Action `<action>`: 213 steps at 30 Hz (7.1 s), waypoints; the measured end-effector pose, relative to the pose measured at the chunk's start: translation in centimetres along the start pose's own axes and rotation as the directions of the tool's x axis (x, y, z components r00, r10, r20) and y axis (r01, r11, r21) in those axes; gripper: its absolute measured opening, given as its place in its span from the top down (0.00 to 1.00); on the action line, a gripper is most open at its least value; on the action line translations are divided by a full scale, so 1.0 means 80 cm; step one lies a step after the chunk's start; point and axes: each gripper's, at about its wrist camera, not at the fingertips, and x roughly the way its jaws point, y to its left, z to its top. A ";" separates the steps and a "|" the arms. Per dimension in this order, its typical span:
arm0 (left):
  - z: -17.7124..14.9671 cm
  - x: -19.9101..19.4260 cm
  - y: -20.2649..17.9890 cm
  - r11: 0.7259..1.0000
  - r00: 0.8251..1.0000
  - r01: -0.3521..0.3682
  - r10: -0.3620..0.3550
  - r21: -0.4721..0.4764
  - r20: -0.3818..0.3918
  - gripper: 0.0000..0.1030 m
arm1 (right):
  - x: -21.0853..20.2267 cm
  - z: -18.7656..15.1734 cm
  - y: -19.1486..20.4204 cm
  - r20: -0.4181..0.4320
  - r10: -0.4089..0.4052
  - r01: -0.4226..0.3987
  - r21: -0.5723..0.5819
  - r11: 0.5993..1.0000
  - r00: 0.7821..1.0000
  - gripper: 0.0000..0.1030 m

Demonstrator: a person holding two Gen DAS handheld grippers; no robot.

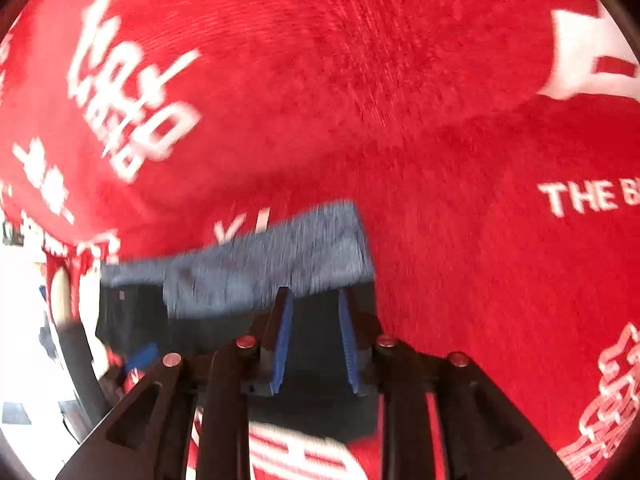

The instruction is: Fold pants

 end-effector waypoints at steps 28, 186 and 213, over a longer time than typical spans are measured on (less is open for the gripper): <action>-0.023 0.022 -0.001 0.994 0.994 -0.107 0.107 0.017 0.003 0.01 | 0.057 -0.069 0.023 -0.056 -0.057 0.046 -0.192 0.980 0.997 0.38; -0.039 -0.219 0.008 0.905 0.880 -0.074 -0.139 0.420 0.454 0.63 | 0.003 0.030 0.188 -0.307 0.602 -0.642 -0.037 0.766 0.737 0.81; -0.122 -0.160 -0.146 0.754 0.979 0.057 -0.171 0.655 0.112 0.25 | -0.040 -0.017 -0.143 -0.003 0.391 -0.380 0.229 0.896 0.920 0.39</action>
